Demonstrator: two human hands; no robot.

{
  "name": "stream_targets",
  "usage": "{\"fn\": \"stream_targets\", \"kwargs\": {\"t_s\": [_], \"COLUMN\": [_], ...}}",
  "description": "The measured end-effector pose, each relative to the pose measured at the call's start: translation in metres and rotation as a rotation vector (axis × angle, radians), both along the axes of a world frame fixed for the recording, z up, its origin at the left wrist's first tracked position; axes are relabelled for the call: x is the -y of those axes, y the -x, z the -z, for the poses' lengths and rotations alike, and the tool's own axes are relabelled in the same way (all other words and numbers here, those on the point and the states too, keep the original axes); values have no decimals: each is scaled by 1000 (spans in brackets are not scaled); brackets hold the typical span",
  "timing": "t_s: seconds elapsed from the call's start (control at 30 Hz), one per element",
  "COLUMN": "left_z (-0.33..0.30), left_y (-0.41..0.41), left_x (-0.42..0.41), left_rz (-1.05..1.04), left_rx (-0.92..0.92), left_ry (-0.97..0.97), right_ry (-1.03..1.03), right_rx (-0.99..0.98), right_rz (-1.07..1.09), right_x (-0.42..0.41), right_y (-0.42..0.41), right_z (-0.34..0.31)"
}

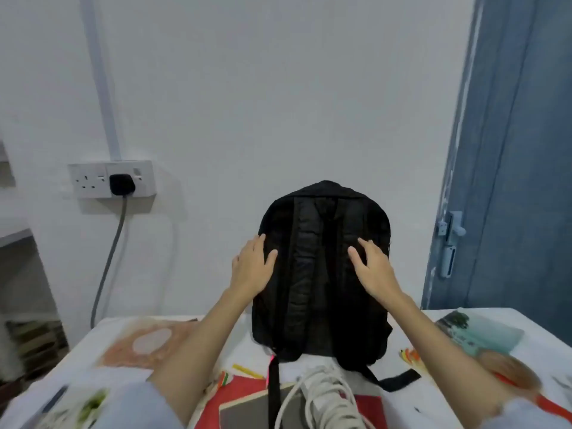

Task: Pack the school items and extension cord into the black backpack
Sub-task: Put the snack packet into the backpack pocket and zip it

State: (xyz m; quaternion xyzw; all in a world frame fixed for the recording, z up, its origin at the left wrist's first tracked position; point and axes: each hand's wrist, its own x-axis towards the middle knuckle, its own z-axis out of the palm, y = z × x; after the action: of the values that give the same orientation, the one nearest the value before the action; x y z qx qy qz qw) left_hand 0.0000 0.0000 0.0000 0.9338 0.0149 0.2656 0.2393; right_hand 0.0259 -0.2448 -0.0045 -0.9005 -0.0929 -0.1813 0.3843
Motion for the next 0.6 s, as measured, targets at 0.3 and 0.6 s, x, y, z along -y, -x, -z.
{"fn": "stream_targets", "kwargs": {"t_s": [0.3,0.6], "left_z": [33,23], "left_y": [-46,-59], "left_x": [2,24], "left_rz": [-160,51], "left_rx": [-192,-256], "left_ry": [829,1227], "right_ry": [-404,-666], "right_rx": [-398,-763], "right_rz": [140,-55], "right_x": [55,67], "right_y": [-65,-97], "right_z": [35,32]}}
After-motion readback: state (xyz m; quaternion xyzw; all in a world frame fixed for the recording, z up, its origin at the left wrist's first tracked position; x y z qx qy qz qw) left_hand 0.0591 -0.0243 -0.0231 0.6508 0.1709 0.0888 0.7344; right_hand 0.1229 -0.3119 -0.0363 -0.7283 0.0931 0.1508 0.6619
